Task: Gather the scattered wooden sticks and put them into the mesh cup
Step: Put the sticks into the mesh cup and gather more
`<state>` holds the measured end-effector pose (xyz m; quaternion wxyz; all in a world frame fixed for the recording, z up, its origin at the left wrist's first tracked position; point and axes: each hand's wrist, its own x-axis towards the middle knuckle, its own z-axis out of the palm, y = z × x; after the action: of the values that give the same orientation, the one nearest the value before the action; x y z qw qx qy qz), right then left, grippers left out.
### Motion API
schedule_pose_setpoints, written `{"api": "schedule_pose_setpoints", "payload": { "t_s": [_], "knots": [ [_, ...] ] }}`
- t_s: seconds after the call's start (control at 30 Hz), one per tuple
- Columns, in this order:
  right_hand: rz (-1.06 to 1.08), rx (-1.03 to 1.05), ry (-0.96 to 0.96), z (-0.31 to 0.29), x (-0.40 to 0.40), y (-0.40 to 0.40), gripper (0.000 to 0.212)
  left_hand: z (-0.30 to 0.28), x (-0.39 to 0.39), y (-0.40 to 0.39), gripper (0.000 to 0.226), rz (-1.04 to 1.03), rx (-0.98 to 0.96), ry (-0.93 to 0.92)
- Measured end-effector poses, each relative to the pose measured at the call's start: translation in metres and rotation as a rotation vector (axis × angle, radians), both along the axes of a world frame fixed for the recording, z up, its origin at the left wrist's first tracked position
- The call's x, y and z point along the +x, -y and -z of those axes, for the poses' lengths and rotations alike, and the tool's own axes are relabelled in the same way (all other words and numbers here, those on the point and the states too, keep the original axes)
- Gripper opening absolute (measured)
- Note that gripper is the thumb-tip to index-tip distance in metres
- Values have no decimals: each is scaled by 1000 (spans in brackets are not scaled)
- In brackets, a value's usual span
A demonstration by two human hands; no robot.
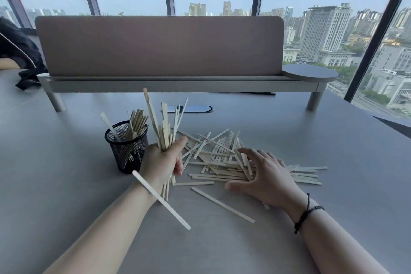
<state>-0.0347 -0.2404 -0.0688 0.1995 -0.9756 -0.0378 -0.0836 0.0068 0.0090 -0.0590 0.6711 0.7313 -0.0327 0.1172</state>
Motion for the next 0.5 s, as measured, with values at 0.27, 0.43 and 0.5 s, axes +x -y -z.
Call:
{"api": "schedule_pose_setpoints", "payload": {
  "t_s": [0.27,0.43,0.5],
  "knots": [
    [21,-20,53,9,4,-2,76,6,4,2,55,-42,-111,-175],
    [25,-34,83,11,7,-1,67,2,-1,2,46,72,-207,-102],
    [26,-27,101,12,7,-1,64,-2,-5,3,50,99,-222,-37]
  ]
}}
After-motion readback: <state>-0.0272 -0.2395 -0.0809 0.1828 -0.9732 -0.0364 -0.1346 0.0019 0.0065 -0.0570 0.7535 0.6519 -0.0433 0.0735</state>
